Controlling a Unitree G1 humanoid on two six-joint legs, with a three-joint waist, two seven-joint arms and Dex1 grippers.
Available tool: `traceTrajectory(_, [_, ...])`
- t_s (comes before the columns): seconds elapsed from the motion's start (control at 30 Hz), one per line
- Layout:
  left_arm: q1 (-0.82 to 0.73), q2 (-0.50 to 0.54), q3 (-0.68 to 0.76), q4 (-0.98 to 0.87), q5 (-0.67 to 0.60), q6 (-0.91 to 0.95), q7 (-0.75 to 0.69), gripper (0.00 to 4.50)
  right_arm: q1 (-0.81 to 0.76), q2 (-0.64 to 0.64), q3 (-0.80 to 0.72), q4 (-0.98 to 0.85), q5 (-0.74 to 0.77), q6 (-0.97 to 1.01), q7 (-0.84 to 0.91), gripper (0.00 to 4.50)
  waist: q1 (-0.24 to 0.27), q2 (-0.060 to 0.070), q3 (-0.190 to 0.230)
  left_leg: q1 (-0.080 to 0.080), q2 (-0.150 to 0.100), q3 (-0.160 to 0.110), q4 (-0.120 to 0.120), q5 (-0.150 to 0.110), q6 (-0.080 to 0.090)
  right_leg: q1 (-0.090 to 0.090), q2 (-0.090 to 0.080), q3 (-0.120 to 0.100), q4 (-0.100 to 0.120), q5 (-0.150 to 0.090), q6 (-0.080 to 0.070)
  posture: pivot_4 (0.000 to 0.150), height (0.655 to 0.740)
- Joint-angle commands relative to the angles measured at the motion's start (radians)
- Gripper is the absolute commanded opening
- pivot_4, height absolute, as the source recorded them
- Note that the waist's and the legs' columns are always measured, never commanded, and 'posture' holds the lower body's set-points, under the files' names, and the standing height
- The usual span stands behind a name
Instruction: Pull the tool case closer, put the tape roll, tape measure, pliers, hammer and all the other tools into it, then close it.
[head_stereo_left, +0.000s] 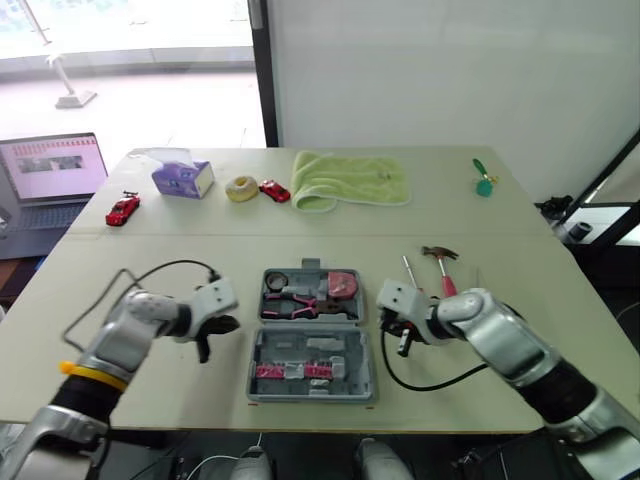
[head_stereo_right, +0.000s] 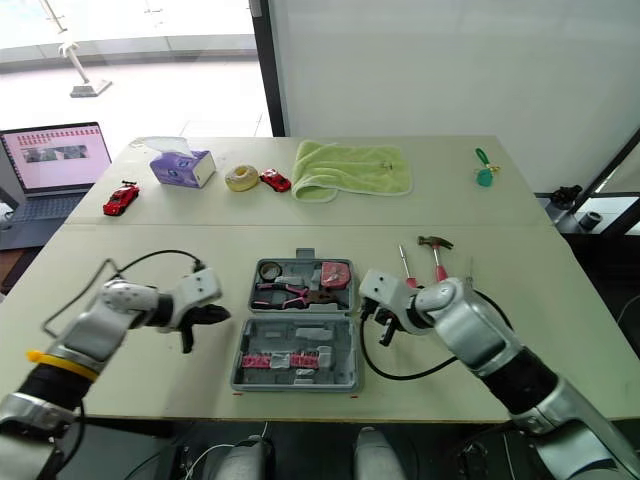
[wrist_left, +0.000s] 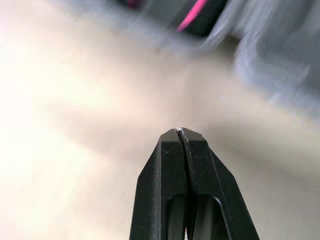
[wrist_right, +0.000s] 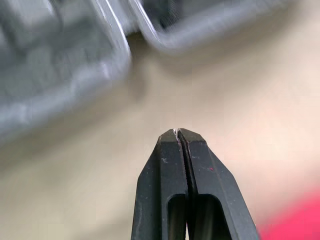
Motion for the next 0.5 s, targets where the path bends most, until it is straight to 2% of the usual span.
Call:
traceTrajectory(0.03, [0.041, 0.034, 0.134, -0.031, -0.113, -0.07, -0.045, 0.03, 0.096, -0.04, -0.206, -0.118, 0.092, -0.085, 0.032, 0.0, 0.001, 0.0, 0.0, 0.0, 0.0, 0.0, 0.0, 0.0, 0.0, 0.0, 0.0, 0.0, 0.0, 0.0, 0.0, 0.15, 0.74])
traceTrajectory(0.17, [0.122, -0.005, 0.325, 0.024, -0.249, -0.28, -0.057, 0.03, 0.262, -0.058, -0.454, -0.127, 0.147, -0.2, 0.031, 0.0, 0.003, -0.001, 0.001, 0.0, 0.0, 0.001, 0.0, 0.0, 0.0, 0.001, -0.001, 0.0, -0.001, 0.0, 0.0, 0.15, 0.74])
traceTrajectory(0.27, [0.169, 0.046, 0.386, 0.112, -0.231, -0.433, -0.064, 0.03, 0.419, -0.073, -0.636, -0.087, 0.155, -0.311, 0.053, 0.0, 0.005, -0.003, 0.002, 0.001, 0.0, 0.001, 0.0, 0.0, 0.0, 0.002, -0.001, 0.0, -0.001, 0.0, 0.0, 0.15, 0.74])
traceTrajectory(0.3, [0.171, 0.058, 0.408, 0.141, -0.241, -0.435, -0.06, 0.0, 0.458, -0.07, -0.692, -0.079, 0.167, -0.331, 0.058, 0.44, 0.004, -0.003, 0.002, 0.001, 0.0, 0.001, 0.0, 0.0, 0.0, 0.002, -0.001, 0.0, -0.001, 0.0, 0.0, 0.15, 0.74])
traceTrajectory(0.37, [0.179, 0.07, 0.454, 0.199, -0.277, -0.446, -0.062, 0.0, 0.54, -0.056, -0.792, -0.072, 0.19, -0.364, 0.07, 0.81, 0.004, -0.004, 0.003, 0.001, 0.0, 0.001, 0.0, 0.0, 0.0, 0.002, -0.001, 0.0, -0.001, 0.0, 0.0, 0.15, 0.74])
traceTrajectory(0.43, [0.198, 0.08, 0.485, 0.248, -0.306, -0.468, -0.094, 0.0, 0.609, -0.041, -0.857, -0.072, 0.209, -0.387, 0.076, 1.83, 0.002, -0.004, 0.003, 0.001, 0.0, 0.001, 0.0, 0.0, 0.0, 0.002, -0.001, 0.0, -0.001, 0.0, 0.0, 0.15, 0.74])
traceTrajectory(0.5, [0.217, 0.077, 0.513, 0.291, -0.33, -0.46, -0.1, 0.54, 0.659, -0.001, -0.908, -0.075, 0.233, -0.397, 0.057, 2.75, 0.0, -0.004, 0.003, 0.002, 0.0, 0.002, 0.0, 0.0, 0.0, 0.002, -0.001, 0.0, -0.001, 0.0, 0.0, 0.15, 0.74])
